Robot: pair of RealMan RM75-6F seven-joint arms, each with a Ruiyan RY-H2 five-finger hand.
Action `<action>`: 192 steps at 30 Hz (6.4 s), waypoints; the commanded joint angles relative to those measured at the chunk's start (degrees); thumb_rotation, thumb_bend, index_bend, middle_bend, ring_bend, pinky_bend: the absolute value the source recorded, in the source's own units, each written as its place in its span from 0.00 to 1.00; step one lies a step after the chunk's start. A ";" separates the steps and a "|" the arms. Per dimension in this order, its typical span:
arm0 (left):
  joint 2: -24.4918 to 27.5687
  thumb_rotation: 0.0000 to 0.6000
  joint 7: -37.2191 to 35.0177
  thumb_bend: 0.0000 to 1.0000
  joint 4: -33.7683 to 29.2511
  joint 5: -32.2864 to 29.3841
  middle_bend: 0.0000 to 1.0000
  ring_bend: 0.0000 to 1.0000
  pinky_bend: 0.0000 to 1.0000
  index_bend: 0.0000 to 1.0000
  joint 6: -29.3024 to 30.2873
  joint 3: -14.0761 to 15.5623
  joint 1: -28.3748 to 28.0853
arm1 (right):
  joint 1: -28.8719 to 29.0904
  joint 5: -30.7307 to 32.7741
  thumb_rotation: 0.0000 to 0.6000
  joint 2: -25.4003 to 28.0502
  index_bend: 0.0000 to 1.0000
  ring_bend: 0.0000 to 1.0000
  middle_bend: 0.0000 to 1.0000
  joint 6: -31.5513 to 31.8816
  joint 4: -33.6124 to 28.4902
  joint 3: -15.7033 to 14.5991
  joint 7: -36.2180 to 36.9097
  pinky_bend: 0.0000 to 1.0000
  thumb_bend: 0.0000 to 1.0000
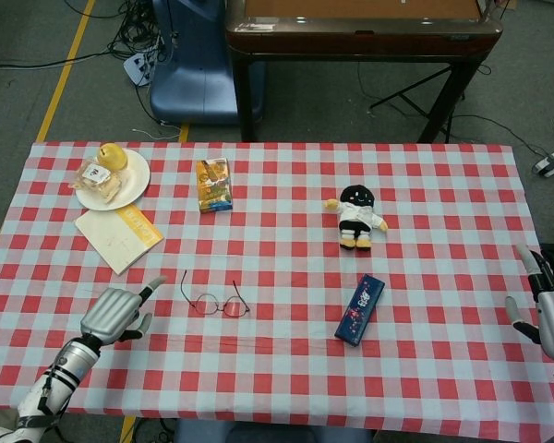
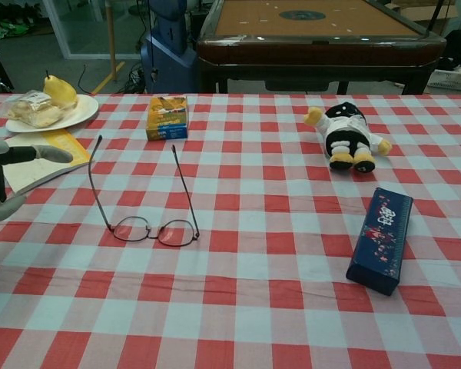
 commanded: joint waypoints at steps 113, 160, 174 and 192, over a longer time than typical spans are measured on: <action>-24.65 1.00 9.87 0.60 6.77 -15.58 1.00 1.00 1.00 0.00 3.49 3.45 -8.22 | -0.67 1.30 1.00 -2.58 0.00 0.10 0.17 -1.19 6.06 0.13 4.31 0.19 0.39; -21.70 1.00 7.05 0.59 4.05 -10.50 0.99 1.00 1.00 0.00 4.04 5.42 -5.86 | -0.82 1.26 1.00 -2.44 0.00 0.10 0.17 -1.30 5.73 -0.07 4.24 0.19 0.39; -23.20 1.00 6.62 0.59 6.38 -12.19 0.99 1.00 1.00 0.00 2.49 5.20 -6.18 | -0.94 1.44 1.00 -2.43 0.00 0.10 0.17 -1.23 5.82 -0.03 4.37 0.19 0.39; -8.90 1.00 1.30 0.53 0.04 -3.53 0.63 0.66 0.86 0.00 21.05 1.65 2.34 | 0.36 1.18 1.00 -1.05 0.00 0.10 0.17 -4.10 4.47 -0.49 4.19 0.19 0.39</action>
